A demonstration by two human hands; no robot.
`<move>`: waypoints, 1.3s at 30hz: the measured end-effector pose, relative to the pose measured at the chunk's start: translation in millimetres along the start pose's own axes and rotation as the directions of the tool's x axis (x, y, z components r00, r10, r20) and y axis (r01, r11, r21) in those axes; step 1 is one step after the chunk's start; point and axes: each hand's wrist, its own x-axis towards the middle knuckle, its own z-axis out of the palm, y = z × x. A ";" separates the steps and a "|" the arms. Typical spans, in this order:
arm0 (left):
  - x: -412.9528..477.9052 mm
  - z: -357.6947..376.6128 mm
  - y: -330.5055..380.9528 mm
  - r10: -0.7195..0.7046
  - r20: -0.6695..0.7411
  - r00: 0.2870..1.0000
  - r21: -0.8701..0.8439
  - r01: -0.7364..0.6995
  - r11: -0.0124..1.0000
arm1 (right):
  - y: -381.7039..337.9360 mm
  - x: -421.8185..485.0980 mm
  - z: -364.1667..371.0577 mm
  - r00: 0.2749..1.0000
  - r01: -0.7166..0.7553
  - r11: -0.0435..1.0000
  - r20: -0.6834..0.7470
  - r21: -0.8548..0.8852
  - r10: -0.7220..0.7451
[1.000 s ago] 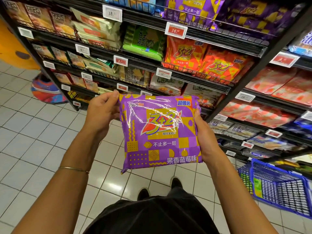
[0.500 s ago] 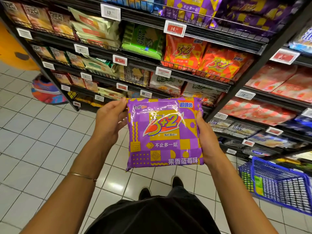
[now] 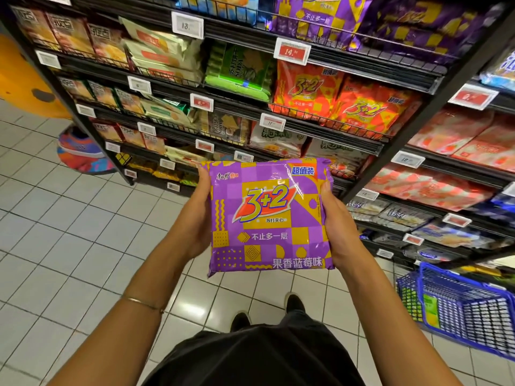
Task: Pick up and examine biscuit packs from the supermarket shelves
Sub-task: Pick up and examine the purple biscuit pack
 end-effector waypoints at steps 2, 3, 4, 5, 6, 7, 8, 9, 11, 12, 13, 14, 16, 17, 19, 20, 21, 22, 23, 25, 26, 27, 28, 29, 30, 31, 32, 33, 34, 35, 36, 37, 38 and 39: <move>-5.0 3.4 -11.2 -0.054 0.027 0.998 -0.036 0.055 0.998 | -0.6 -0.6 -0.2 0.999 -0.028 1.000 0.025 0.010 0.028; -5.2 4.3 -15.5 -0.043 -0.003 0.999 -0.032 0.042 0.999 | -1.0 -0.9 -1.3 0.998 -0.044 0.999 0.044 0.012 0.044; -4.0 4.3 -19.0 -0.019 -0.031 0.999 -0.023 0.018 1.000 | -1.2 -1.2 -2.9 0.996 -0.059 0.998 0.068 0.019 0.058; -2.9 3.0 -21.5 0.001 -0.039 0.999 -0.015 -0.002 1.000 | -2.0 -1.3 -4.7 0.993 -0.072 0.997 0.095 0.029 0.069; -1.7 1.1 -22.9 0.009 -0.031 0.999 -0.014 -0.010 1.000 | -3.2 -1.1 -6.4 0.990 -0.077 0.996 0.125 0.038 0.072; -1.4 -0.4 -23.0 0.011 -0.020 1.000 -0.021 -0.011 1.000 | -4.7 -0.9 -7.7 0.987 -0.071 0.997 0.148 0.037 0.065; -1.8 -1.0 -22.3 0.008 -0.013 1.000 -0.032 -0.009 0.999 | -6.2 0.2 -8.2 0.987 -0.052 0.998 0.154 0.020 0.048; -2.3 -1.3 -21.1 0.006 -0.013 1.000 -0.037 -0.006 0.999 | -7.9 1.2 -7.5 0.990 -0.020 1.000 0.140 -0.013 0.021; -3.3 -0.1 -18.8 0.011 -0.010 1.000 -0.034 -0.011 0.999 | -10.8 4.1 -4.0 0.996 0.058 0.994 0.071 -0.089 -0.052; -3.5 0.4 -18.7 0.014 -0.005 1.000 -0.035 -0.015 0.999 | -12.5 5.5 -2.0 0.996 0.085 0.990 0.027 -0.116 -0.082; -3.8 0.9 -19.0 0.018 0.002 1.000 -0.032 -0.018 0.999 | -15.1 6.5 -0.2 0.995 0.100 0.986 -0.017 -0.137 -0.103; -4.4 1.8 -18.9 0.023 0.007 1.000 -0.024 -0.023 0.999 | -17.4 7.6 1.1 0.991 0.110 0.983 -0.056 -0.149 -0.119; -5.8 3.1 -18.7 0.033 0.013 0.999 -0.011 -0.033 0.999 | -20.0 9.5 1.2 0.985 0.124 0.984 -0.107 -0.131 -0.138; -6.0 3.4 -18.5 0.038 0.016 0.999 -0.006 -0.038 0.999 | -20.2 10.5 0.2 0.982 0.130 0.984 -0.121 -0.123 -0.145; -5.9 4.0 -17.6 0.052 0.018 0.998 0.011 -0.053 0.999 | -19.1 11.3 -1.0 0.973 0.149 0.978 -0.157 -0.146 -0.172; -5.8 4.0 -17.0 0.060 0.018 0.998 0.020 -0.060 0.998 | -18.0 11.7 -1.5 0.966 0.163 0.974 -0.176 -0.160 -0.191; -5.7 3.4 -16.5 0.067 0.017 0.998 0.030 -0.067 0.997 | -16.7 12.3 -2.3 0.959 0.177 0.971 -0.194 -0.162 -0.207; -5.5 2.7 -16.1 0.076 0.014 0.997 0.040 -0.076 0.996 | -15.8 13.1 -3.2 0.953 0.189 0.970 -0.211 -0.155 -0.219; -5.5 2.0 -15.8 0.083 0.011 0.996 0.050 -0.084 0.995 | -15.4 14.0 -4.6 0.947 0.198 0.969 -0.228 -0.146 -0.228; -5.0 0.4 -15.7 0.089 0.004 0.996 0.068 -0.089 0.994 | -14.5 15.9 -6.9 0.937 0.207 0.970 -0.260 -0.130 -0.235; -4.7 -0.3 -15.8 0.089 0.002 0.996 0.077 -0.089 0.993 | -14.2 16.3 -7.7 0.933 0.208 0.970 -0.271 -0.127 -0.236; -4.5 -1.0 -15.9 0.090 0.000 0.996 0.085 -0.090 0.992 | -13.8 16.6 -8.6 0.931 0.210 0.970 -0.277 -0.125 -0.238; -4.1 -1.4 -16.1 0.092 -0.003 0.996 0.093 -0.091 0.992 | -14.1 16.5 -9.5 0.929 0.210 0.970 -0.283 -0.124 -0.237; -4.0 -1.7 -16.3 0.094 -0.008 0.996 0.103 -0.093 0.990 | -14.8 17.1 -11.4 0.928 0.210 0.971 -0.289 -0.117 -0.236; -3.8 -1.7 -16.6 0.099 -0.016 0.995 0.115 -0.097 0.989 | -16.3 17.7 -13.4 0.927 0.208 0.972 -0.293 -0.109 -0.232; -3.7 -1.7 -17.0 0.106 -0.026 0.994 0.124 -0.102 0.987 | -17.8 18.9 -16.6 0.928 0.207 0.972 -0.292 -0.107 -0.230; -3.3 -1.6 -17.5 0.114 -0.035 0.993 0.128 -0.109 0.986 | -19.7 19.3 -18.9 0.930 0.208 0.972 -0.284 -0.113 -0.232; -3.1 -1.3 -17.7 0.119 -0.041 0.992 0.127 -0.113 0.985 | -20.8 19.7 -20.7 0.932 0.212 0.969 -0.273 -0.123 -0.239; -3.0 -1.0 -17.5 0.119 -0.041 0.992 0.122 -0.113 0.986 | -21.9 18.9 -20.7 0.933 0.217 0.967 -0.263 -0.132 -0.245; -3.3 -0.6 -17.0 0.113 -0.037 0.993 0.114 -0.109 0.988 | -21.9 18.6 -20.7 0.933 0.224 0.965 -0.256 -0.136 -0.252; -3.4 -0.2 -16.5 0.104 -0.029 0.994 0.101 -0.101 0.990 | -22.6 17.8 -20.1 0.934 0.231 0.964 -0.247 -0.135 -0.258; -3.7 -0.3 -15.9 0.093 -0.022 0.995 0.084 -0.091 0.992 | -22.8 17.9 -19.7 0.938 0.238 0.963 -0.228 -0.127 -0.262; -4.0 -1.0 -15.0 0.081 -0.015 0.997 0.065 -0.080 0.995 | -23.6 17.1 -18.6 0.945 0.239 0.965 -0.202 -0.109 -0.257; -4.5 -1.9 -14.0 0.067 -0.011 0.998 0.048 -0.067 0.997 | -23.9 17.0 -18.2 0.954 0.233 0.969 -0.172 -0.082 -0.244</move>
